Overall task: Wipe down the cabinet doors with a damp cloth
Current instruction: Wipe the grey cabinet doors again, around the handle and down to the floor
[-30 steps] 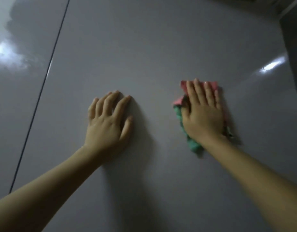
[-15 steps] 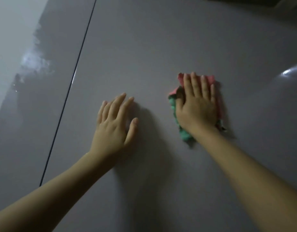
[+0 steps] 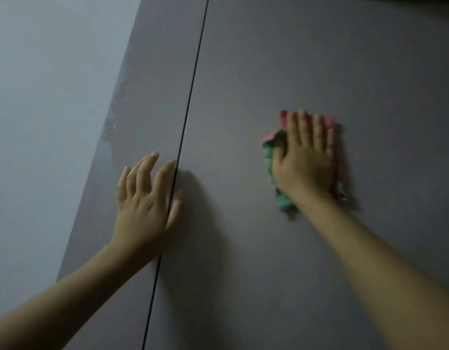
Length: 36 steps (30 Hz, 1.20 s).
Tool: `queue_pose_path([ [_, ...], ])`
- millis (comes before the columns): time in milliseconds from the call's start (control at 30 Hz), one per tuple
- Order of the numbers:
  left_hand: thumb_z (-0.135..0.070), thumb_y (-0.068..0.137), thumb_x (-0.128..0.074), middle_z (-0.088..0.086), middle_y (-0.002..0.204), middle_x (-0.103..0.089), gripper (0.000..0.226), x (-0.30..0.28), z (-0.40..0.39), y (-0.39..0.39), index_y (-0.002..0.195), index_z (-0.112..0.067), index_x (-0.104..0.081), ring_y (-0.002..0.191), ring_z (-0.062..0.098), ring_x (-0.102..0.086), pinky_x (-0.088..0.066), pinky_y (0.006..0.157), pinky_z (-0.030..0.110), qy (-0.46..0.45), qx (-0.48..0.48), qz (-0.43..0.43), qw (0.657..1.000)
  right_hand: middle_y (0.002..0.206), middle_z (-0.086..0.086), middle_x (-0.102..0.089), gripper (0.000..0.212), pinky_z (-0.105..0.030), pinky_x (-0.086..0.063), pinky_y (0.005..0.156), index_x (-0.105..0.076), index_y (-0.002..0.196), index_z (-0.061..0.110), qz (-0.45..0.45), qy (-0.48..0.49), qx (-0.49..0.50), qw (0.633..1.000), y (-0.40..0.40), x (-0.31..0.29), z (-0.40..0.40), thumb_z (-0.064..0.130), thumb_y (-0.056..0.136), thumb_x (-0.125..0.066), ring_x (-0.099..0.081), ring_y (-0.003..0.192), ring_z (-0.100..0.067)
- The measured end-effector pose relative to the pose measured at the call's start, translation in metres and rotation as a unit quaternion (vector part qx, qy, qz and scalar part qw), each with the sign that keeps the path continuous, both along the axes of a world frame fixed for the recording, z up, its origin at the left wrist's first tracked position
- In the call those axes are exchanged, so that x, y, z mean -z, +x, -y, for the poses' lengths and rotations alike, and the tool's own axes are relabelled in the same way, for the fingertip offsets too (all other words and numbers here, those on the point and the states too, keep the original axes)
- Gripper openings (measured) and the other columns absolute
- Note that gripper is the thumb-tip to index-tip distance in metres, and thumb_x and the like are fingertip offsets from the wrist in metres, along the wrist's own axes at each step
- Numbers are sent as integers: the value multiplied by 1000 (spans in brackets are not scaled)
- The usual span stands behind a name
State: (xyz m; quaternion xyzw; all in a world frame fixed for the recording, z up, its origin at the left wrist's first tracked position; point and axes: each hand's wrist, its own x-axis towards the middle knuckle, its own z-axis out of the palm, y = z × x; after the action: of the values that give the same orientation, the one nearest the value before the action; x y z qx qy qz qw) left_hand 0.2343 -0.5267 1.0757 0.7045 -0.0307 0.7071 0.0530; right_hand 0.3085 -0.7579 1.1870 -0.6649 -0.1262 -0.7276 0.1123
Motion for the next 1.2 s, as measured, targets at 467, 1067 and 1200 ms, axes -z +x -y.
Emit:
queue_pose_path([
  [467, -40, 94, -29, 16, 145, -41, 56, 4, -36, 8, 139, -13, -47, 137, 29, -28, -12, 116, 43, 18, 42, 15, 999, 149, -8, -40, 63, -45, -16, 117, -41, 144, 12, 27, -47, 10, 998, -18, 2, -91, 40, 90, -26, -35, 139, -30],
  [1067, -43, 93, -32, 19, 150, -32, 62, 31, -90, 2, 142, -7, -41, 137, 30, -22, -11, 113, 36, -30, 53, 23, 998, 154, -4, -31, 61, -47, -14, 116, -32, 148, 17, 21, -277, 8, 961, -33, 47, -145, 48, 96, -25, -25, 143, -27],
  [1200, -42, 92, -34, 21, 147, -34, 60, 43, -94, 4, 140, -6, -41, 134, 32, -24, -26, 111, 44, -65, 81, 27, 994, 156, -2, -27, 70, -42, -9, 117, -27, 150, 22, 3, -292, 45, 955, -35, 29, -140, 61, 92, -23, -22, 145, -25],
])
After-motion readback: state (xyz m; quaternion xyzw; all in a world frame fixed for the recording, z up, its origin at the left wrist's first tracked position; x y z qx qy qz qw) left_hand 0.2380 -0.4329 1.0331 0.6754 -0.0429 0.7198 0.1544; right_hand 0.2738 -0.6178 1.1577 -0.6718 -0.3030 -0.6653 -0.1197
